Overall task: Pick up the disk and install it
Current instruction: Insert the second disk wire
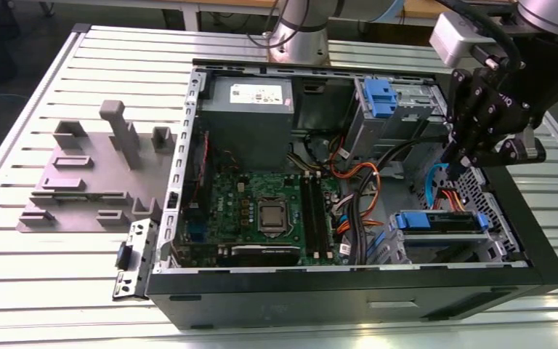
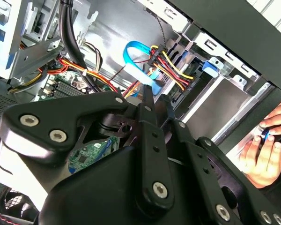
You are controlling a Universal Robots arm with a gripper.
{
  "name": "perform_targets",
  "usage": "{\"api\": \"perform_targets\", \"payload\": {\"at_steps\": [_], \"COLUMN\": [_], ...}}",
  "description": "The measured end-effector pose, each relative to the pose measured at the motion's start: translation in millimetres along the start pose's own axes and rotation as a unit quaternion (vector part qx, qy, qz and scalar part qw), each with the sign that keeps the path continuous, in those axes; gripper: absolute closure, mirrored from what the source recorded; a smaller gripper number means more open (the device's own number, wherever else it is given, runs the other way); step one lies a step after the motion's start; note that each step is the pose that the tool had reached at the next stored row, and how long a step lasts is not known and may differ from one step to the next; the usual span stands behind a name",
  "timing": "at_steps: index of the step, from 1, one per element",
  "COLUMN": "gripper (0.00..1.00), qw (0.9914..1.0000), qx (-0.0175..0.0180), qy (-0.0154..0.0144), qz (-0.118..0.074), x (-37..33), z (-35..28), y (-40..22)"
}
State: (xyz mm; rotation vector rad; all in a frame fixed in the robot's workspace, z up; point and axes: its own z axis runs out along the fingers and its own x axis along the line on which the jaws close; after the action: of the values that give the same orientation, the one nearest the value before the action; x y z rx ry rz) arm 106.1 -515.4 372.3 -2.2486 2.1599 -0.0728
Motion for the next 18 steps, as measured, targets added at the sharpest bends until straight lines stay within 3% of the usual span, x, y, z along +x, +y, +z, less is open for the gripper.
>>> {"api": "perform_targets", "payload": {"at_steps": [9,12,15,18], "gripper": [0.76,0.76,0.76,0.76], "qw": [1.00000,1.00000,0.99997,0.99988], "qx": [0.0000,-0.0001,-0.0001,-0.0002], "qy": [0.0004,0.0020,0.0072,0.0155], "qz": [0.000,0.000,0.000,-0.001], "x": [-0.3,-0.6,-0.8,-1.1], "z": [3.4,5.7,8.2,10.8], "y": [0.1,0.2,0.3,0.5]}}
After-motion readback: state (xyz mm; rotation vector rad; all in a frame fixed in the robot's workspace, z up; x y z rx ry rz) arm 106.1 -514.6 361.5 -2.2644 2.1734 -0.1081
